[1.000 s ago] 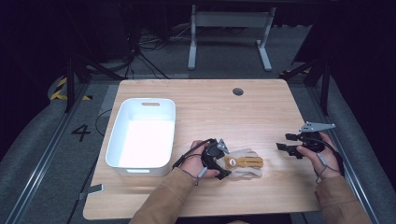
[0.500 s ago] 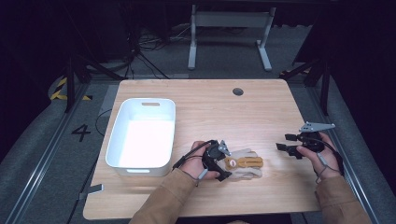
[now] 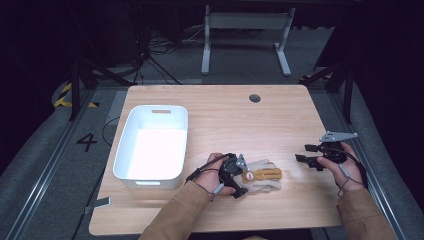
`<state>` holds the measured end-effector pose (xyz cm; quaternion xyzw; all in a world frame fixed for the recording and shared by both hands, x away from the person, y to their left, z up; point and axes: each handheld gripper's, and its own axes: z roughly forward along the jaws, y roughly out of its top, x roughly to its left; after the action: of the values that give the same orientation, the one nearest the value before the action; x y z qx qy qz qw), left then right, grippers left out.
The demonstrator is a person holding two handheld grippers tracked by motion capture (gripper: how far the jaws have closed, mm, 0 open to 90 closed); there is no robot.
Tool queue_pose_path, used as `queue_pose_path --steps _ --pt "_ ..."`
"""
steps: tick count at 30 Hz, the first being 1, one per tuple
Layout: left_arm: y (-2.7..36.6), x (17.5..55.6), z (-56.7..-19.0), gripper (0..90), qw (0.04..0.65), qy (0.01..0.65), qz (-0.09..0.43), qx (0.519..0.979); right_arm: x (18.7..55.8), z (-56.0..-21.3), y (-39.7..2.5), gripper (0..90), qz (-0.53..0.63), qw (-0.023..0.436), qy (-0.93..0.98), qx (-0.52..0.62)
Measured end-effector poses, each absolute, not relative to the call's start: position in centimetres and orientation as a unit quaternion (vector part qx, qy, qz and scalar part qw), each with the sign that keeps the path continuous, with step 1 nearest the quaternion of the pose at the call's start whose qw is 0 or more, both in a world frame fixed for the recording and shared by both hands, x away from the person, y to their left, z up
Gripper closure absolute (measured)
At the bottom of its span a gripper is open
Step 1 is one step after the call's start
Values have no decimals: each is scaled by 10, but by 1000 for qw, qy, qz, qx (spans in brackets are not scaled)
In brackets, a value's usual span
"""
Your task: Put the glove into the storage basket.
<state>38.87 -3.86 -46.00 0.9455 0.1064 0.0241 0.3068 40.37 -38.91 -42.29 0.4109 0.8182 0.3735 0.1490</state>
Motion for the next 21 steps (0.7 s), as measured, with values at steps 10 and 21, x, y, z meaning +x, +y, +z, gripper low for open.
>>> queue_pose_path --steps 10,21 --pt "-42 388 -461 101 308 115 33 944 404 -424 -389 346 374 147 819 410" --pt "-43 387 -465 62 325 113 38 938 404 -424 -388 347 373 148 819 409"
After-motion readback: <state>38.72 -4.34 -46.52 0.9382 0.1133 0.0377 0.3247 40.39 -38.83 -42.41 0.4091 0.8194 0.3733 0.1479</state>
